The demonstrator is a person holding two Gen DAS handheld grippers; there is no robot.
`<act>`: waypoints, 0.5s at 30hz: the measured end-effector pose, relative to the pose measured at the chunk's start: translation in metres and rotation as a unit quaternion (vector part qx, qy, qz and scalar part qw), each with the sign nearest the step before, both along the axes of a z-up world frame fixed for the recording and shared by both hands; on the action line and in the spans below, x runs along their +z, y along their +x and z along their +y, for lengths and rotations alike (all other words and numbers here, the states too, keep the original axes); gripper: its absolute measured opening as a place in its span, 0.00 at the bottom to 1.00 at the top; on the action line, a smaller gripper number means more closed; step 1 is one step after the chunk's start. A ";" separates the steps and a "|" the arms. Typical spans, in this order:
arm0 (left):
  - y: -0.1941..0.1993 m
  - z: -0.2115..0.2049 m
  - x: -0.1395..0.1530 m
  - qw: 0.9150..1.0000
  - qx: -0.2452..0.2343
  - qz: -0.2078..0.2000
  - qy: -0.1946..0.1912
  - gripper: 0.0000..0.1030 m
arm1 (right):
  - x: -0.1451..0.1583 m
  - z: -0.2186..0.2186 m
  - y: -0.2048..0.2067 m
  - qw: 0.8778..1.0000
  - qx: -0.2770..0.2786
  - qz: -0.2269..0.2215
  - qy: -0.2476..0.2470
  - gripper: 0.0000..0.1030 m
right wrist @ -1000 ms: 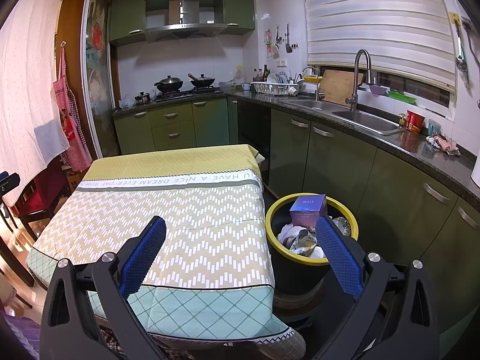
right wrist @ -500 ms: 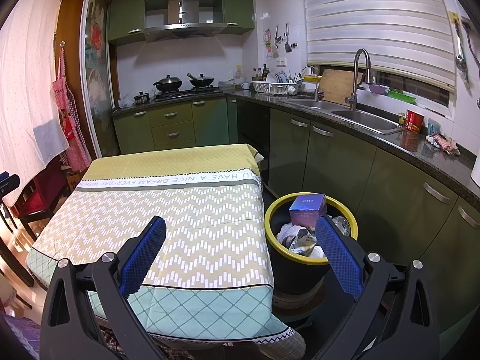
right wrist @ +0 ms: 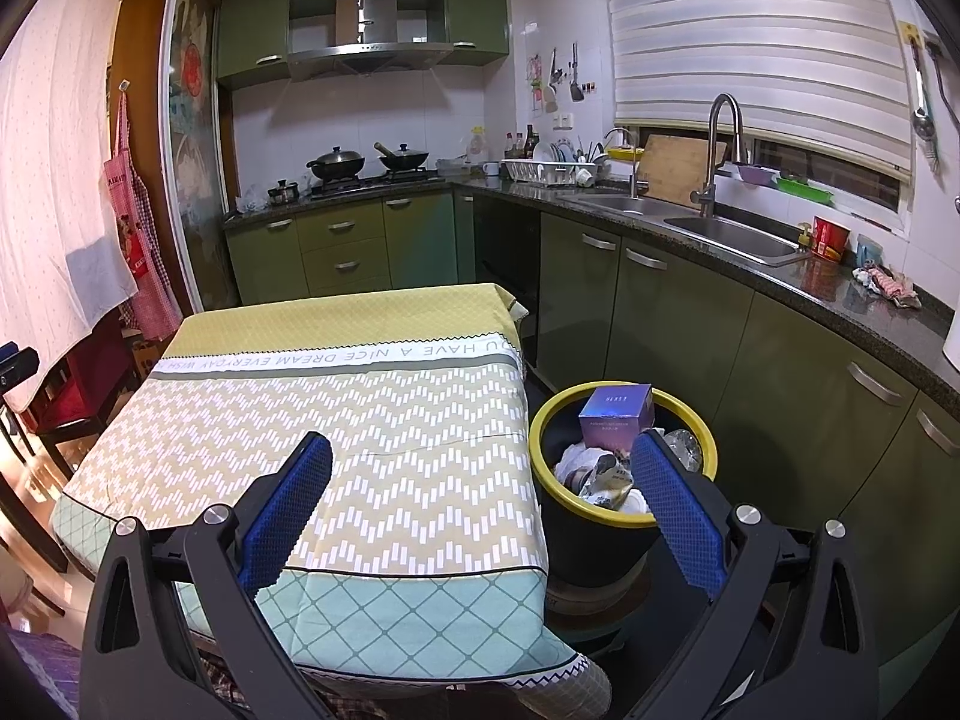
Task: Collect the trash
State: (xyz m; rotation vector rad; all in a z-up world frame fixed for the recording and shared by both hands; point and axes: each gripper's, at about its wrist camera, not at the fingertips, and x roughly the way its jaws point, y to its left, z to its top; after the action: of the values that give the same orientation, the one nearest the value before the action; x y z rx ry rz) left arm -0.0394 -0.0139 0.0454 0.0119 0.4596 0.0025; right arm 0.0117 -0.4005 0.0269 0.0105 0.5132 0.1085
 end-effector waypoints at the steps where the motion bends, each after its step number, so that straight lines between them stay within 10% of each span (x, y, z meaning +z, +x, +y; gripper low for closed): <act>1: 0.000 0.000 0.000 1.000 0.000 0.000 0.000 0.93 | 0.000 0.000 0.000 1.000 0.000 0.000 0.000 0.95; 15: 0.002 0.000 -0.001 1.000 -0.002 0.002 0.000 0.93 | 0.001 0.000 0.001 1.000 0.000 0.001 0.000 0.95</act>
State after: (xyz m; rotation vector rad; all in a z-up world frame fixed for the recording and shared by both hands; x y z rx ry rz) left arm -0.0379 -0.0140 0.0441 0.0128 0.4626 -0.0016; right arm 0.0125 -0.4001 0.0277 0.0112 0.5150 0.1081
